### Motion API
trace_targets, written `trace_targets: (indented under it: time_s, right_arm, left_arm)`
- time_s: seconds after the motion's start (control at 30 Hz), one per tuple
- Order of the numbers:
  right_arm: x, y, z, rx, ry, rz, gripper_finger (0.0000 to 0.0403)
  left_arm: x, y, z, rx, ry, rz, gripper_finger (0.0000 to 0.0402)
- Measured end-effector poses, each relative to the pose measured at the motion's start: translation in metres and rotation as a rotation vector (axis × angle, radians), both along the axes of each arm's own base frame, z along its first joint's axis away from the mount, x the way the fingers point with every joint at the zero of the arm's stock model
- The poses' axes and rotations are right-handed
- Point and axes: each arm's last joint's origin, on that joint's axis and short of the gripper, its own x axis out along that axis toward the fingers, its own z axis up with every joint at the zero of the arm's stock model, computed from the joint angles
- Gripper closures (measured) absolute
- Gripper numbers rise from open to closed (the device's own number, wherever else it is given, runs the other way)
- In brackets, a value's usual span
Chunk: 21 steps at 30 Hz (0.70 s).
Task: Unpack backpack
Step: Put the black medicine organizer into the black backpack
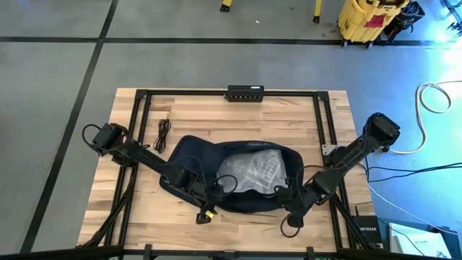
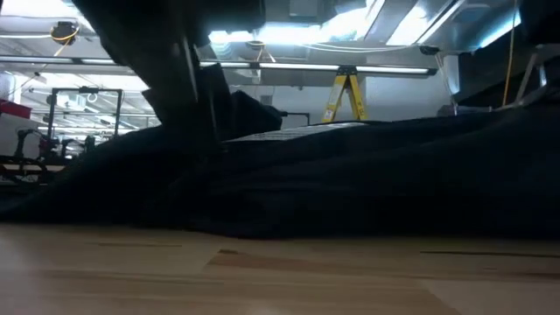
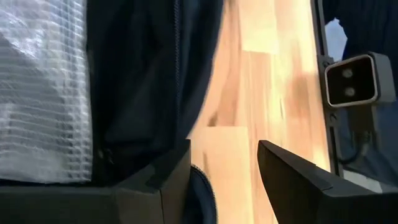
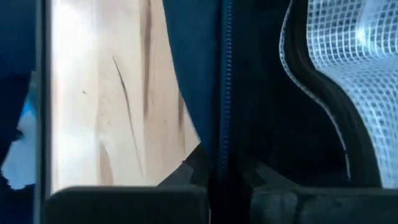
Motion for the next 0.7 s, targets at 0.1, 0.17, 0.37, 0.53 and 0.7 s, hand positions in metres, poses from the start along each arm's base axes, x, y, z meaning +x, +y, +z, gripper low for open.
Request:
trace_targets:
  time_s: [0.1,0.17,0.37,0.53,0.7]
  right_arm:
    - [0.003,0.003,0.006,0.019,-0.025,0.011,0.0363]
    - [0.005,0.005,0.011,0.005,-0.036,0.019,0.0333]
    - [0.011,0.006,0.026,-0.061,-0.076,0.029,0.0234]
    - [0.014,0.007,0.042,-0.131,-0.115,0.013,0.0172]
    - [0.012,0.003,0.059,-0.175,-0.156,-0.012,0.0137]
  left_arm:
    - [0.002,0.000,0.004,0.006,-0.022,0.001,0.0231]
    - [0.005,-0.001,0.012,0.014,-0.063,-0.011,0.0231]
    - [0.010,-0.002,0.030,0.051,-0.142,-0.059,0.0231]
    - [0.008,0.011,0.057,0.125,-0.257,-0.012,0.0231]
    - [0.009,0.063,0.088,0.122,-0.334,0.058,0.0231]
